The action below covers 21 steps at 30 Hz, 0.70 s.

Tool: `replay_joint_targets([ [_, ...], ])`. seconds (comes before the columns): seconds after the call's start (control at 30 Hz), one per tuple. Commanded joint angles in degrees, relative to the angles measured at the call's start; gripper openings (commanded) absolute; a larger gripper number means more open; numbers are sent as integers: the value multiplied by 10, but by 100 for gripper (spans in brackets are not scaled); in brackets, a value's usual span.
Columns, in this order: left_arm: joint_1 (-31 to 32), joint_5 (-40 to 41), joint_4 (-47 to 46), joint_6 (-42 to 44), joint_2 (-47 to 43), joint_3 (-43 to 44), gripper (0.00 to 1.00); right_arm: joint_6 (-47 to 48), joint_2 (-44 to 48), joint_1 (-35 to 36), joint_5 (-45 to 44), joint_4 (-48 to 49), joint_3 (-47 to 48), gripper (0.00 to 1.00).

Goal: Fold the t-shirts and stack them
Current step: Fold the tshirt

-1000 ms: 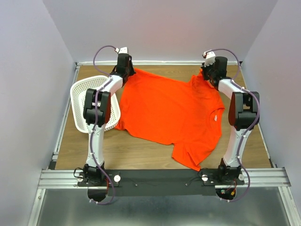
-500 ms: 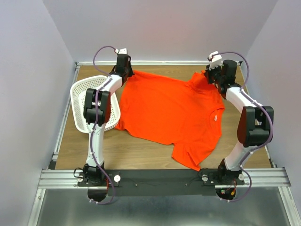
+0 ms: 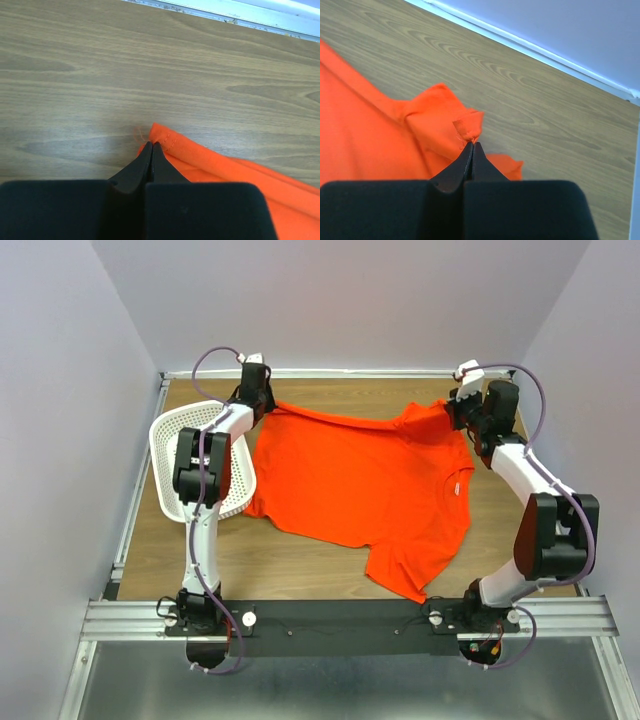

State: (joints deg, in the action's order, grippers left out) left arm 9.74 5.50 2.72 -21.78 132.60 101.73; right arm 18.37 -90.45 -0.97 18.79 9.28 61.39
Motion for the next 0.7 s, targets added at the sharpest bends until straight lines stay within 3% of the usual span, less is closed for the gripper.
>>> replay_joint_targets([
  [0.0, -10, -2, -10, 13, -40, -12, 0, 6, 26, -13, 3, 13, -19, 1],
  [0.67, -20, -51, -98, 46, -103, -98, 0, 3, 84, -37, 10, 12, -65, 1],
])
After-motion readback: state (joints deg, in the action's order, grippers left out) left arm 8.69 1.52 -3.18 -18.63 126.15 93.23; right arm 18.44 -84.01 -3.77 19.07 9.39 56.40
